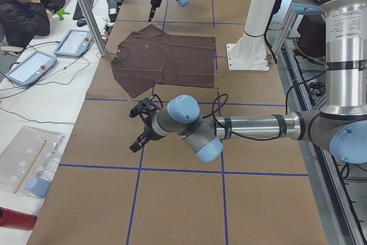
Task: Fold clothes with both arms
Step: 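Move the right gripper to the sleeve nearest it and grasp its edge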
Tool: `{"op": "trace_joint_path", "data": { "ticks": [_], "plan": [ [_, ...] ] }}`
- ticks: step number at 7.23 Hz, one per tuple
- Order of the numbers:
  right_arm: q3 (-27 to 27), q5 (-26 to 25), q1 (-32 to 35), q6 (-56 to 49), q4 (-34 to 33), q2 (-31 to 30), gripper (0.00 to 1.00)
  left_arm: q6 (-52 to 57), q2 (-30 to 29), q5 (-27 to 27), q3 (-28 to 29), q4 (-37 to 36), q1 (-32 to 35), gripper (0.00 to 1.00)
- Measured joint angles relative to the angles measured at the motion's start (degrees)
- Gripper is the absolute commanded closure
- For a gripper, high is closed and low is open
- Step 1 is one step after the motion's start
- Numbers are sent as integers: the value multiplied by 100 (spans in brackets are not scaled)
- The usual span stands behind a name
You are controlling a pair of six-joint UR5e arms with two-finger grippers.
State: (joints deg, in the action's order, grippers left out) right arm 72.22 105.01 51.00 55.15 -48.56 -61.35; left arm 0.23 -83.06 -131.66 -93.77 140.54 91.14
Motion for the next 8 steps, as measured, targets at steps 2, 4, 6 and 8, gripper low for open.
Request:
{"op": "trace_joint_path", "data": {
  "ticks": [2, 4, 6, 8],
  "plan": [
    [-154, -176, -82, 4, 4, 13, 42, 3, 0, 0, 0, 0, 0, 0],
    [-269, -289, -142, 18, 5, 48, 44, 5, -2, 0, -1, 0, 0, 0],
    [-366, -379, -196, 29, 5, 110, 45, 11, -8, -3, 0, 2, 0, 0],
    [-390, -422, -238, 36, 12, 121, 45, 12, -9, -6, 5, 8, 0, 0]
  ]
}}
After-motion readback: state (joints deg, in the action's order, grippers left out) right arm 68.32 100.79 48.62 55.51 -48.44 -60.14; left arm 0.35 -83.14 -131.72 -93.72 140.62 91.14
